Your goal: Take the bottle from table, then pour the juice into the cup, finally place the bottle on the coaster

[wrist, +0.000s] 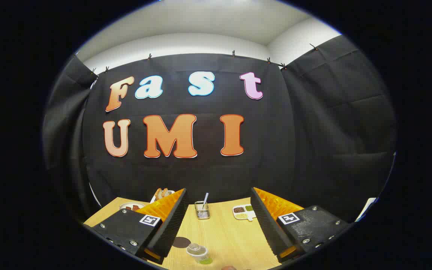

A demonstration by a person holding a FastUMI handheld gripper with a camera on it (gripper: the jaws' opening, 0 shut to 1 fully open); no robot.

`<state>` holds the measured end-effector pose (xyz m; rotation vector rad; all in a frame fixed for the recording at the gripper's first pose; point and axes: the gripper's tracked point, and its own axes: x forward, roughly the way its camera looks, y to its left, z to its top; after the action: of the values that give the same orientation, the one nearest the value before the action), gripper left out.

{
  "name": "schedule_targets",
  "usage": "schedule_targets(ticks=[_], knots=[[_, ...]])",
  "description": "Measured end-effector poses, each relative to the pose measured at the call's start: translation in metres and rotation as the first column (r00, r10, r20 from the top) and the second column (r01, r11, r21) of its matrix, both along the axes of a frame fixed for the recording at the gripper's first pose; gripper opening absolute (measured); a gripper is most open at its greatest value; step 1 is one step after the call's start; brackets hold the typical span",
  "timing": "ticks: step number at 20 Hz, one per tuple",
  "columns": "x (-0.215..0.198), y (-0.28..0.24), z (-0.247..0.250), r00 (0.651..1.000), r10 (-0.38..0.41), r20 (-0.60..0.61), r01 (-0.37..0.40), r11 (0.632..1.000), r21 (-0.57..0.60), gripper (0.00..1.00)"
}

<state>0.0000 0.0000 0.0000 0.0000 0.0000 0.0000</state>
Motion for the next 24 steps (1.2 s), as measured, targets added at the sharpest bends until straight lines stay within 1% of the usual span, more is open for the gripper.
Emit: schedule_targets(ticks=[3,9,15,21,24], knots=[[0.000,-0.002,-0.002,1.000,-0.004,-0.009,0.004,1.000,0.003,0.98],[-0.003,0.001,0.003,1.000,-0.002,-0.005,0.002,0.999,-0.035,0.98],[-0.002,0.000,-0.004,1.000,0.007,-0.026,-0.008,1.000,-0.020,0.98],[-0.006,-0.013,-0.008,0.999,-0.021,-0.024,0.020,0.999,-0.034,0.98],[-0.008,-0.011,-0.010,1.000,-0.016,-0.025,0.015,0.999,-0.036,0.98]])
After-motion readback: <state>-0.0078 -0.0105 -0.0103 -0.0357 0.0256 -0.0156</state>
